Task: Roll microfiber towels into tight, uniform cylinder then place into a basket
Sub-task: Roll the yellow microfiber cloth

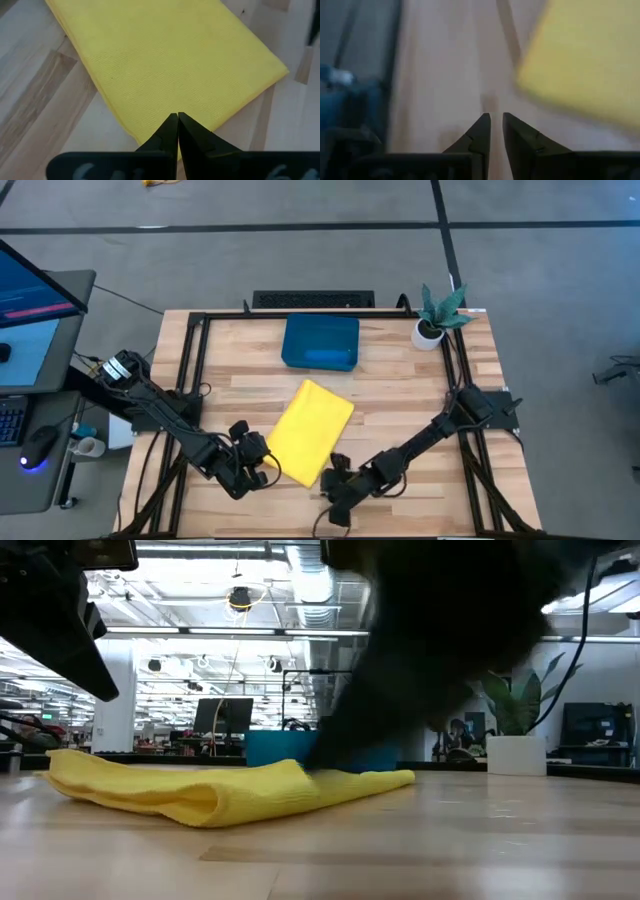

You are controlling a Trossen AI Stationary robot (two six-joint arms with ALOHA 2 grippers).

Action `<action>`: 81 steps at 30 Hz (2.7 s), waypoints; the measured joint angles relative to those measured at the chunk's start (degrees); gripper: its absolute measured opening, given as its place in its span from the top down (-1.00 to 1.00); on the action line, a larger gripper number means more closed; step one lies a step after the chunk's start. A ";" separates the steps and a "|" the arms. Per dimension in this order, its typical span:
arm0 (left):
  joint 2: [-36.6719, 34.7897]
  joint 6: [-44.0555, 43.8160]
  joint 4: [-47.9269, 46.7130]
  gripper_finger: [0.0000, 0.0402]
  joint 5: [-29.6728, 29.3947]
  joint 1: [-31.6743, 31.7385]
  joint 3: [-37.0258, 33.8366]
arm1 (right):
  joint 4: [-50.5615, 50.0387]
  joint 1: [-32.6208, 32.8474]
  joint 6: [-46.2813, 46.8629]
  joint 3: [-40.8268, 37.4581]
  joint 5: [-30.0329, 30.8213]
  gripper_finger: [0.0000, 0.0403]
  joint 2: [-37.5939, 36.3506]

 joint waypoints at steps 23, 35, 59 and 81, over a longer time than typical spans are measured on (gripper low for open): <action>0.00 0.59 -0.35 0.73 0.02 0.00 0.00 | -1.46 -3.88 3.15 0.50 -1.48 0.63 3.01; 0.00 0.61 0.13 0.61 0.03 0.00 0.00 | -16.74 -0.13 3.98 0.43 -10.38 0.63 -0.89; 0.00 31.88 26.17 0.61 1.16 0.00 0.00 | -27.54 3.33 6.44 0.43 -1.38 0.63 -4.60; 0.00 34.06 28.76 0.00 1.07 3.72 0.00 | -43.72 4.42 -2.35 12.31 7.29 0.63 -4.84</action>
